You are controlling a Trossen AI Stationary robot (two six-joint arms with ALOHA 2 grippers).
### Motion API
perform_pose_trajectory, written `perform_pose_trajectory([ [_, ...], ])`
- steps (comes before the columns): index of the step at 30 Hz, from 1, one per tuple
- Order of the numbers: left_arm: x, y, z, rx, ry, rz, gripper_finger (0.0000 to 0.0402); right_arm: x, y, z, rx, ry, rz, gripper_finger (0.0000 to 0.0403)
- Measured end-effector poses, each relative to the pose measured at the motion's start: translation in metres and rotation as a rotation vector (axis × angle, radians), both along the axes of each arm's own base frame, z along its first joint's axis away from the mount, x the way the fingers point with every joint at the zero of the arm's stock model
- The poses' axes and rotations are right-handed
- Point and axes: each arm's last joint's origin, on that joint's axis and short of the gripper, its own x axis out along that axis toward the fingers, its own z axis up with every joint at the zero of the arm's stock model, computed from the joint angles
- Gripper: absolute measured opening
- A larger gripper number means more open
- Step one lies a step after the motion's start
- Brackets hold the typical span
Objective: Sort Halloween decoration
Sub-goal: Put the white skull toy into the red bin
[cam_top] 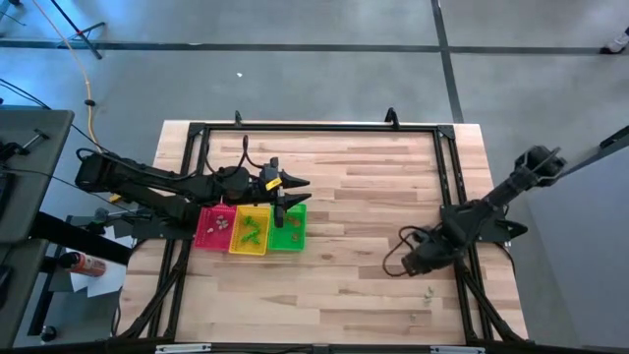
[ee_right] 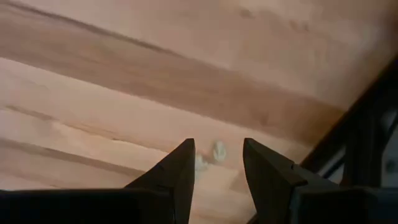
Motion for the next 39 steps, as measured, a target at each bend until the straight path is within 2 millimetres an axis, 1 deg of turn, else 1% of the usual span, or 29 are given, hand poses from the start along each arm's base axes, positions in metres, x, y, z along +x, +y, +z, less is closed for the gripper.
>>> perform_pose_trajectory([
  [7, 0.000, 0.000, 0.000, 0.000, 0.001, 0.000, 0.0158, -0.009, 0.021, -0.005, 0.070, 0.017, -0.122, 0.0131],
  [13, 0.000, 0.000, 0.000, 0.001, 0.001, 0.000, 0.0158, -0.019, 0.032, -0.011, 0.042, 0.080, -0.165, 0.0131],
  [17, 0.000, 0.000, 0.000, 0.001, 0.002, 0.000, 0.0159, -0.018, 0.042, -0.020, 0.024, 0.108, -0.187, 0.0131],
  [21, 0.000, 0.000, 0.000, 0.001, 0.002, 0.000, 0.0158, -0.012, 0.050, -0.033, 0.018, 0.109, -0.173, 0.0131],
  [26, 0.000, 0.000, 0.000, 0.000, 0.002, 0.000, 0.0159, -0.008, 0.054, -0.048, -0.026, 0.148, -0.169, 0.0131],
  [29, 0.000, 0.000, 0.000, -0.003, 0.001, 0.000, 0.0158, -0.007, 0.056, -0.053, -0.024, 0.159, -0.169, 0.0131],
  [39, 0.000, 0.000, 0.000, -0.025, -0.002, 0.001, 0.0159, -0.006, 0.058, -0.057, -0.032, 0.175, -0.147, 0.0128],
])
